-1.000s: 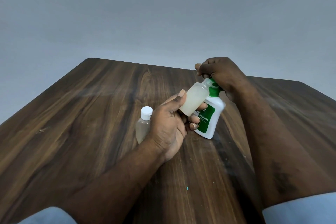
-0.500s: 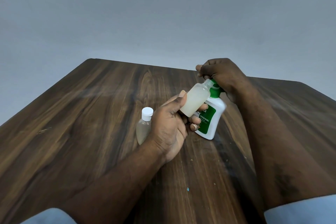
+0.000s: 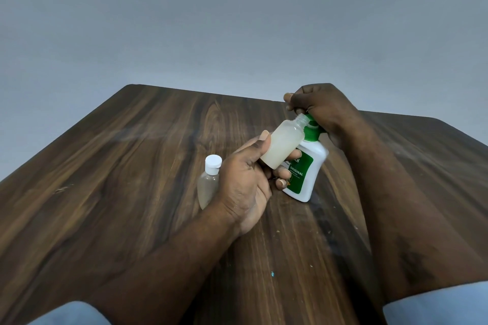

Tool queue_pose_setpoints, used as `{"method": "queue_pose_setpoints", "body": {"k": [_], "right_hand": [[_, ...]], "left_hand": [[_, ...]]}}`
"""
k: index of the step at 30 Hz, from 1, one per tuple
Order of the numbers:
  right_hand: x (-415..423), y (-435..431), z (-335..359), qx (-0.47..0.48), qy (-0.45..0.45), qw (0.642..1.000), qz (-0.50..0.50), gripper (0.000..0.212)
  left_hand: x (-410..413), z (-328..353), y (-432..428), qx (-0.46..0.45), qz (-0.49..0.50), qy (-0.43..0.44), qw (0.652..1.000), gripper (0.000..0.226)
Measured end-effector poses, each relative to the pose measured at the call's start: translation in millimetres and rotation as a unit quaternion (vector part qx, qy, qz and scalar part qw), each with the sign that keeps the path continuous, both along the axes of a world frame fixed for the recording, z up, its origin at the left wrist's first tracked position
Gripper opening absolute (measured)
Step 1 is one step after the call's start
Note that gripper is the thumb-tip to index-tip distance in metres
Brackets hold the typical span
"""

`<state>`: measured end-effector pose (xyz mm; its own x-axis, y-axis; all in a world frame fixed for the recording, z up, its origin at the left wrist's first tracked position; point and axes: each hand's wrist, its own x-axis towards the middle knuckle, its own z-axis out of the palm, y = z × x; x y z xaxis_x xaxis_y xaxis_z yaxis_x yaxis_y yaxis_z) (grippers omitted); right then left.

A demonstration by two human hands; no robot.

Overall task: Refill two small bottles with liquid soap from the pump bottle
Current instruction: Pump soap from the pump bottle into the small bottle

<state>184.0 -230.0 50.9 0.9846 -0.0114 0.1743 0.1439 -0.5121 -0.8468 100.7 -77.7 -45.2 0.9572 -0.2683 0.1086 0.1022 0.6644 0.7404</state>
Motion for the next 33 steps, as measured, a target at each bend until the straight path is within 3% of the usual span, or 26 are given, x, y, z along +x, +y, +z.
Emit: {"method": "queue_pose_setpoints", "body": {"k": [12, 20, 26, 33], "right_hand": [[1.7, -1.9, 0.4, 0.022, -0.031, 0.999, -0.014, 0.026], [-0.4, -1.6, -0.8, 0.009, -0.01, 1.0, -0.005, 0.012], [2.3, -3.5, 2.4, 0.001, -0.046, 0.999, -0.021, 0.028], [2.4, -1.9, -2.1, 0.008, -0.01, 1.0, -0.011, 0.023]], "left_hand": [[-0.6, 0.9, 1.3, 0.004, 0.004, 0.0, 1.0, 0.044], [-0.8, 0.8, -0.1, 0.004, 0.003, 0.007, 1.0, 0.042], [-1.6, 2.1, 1.1, 0.003, 0.001, 0.0, 1.0, 0.042], [-2.4, 2.3, 0.2, 0.004, 0.006, 0.003, 1.0, 0.042]]}}
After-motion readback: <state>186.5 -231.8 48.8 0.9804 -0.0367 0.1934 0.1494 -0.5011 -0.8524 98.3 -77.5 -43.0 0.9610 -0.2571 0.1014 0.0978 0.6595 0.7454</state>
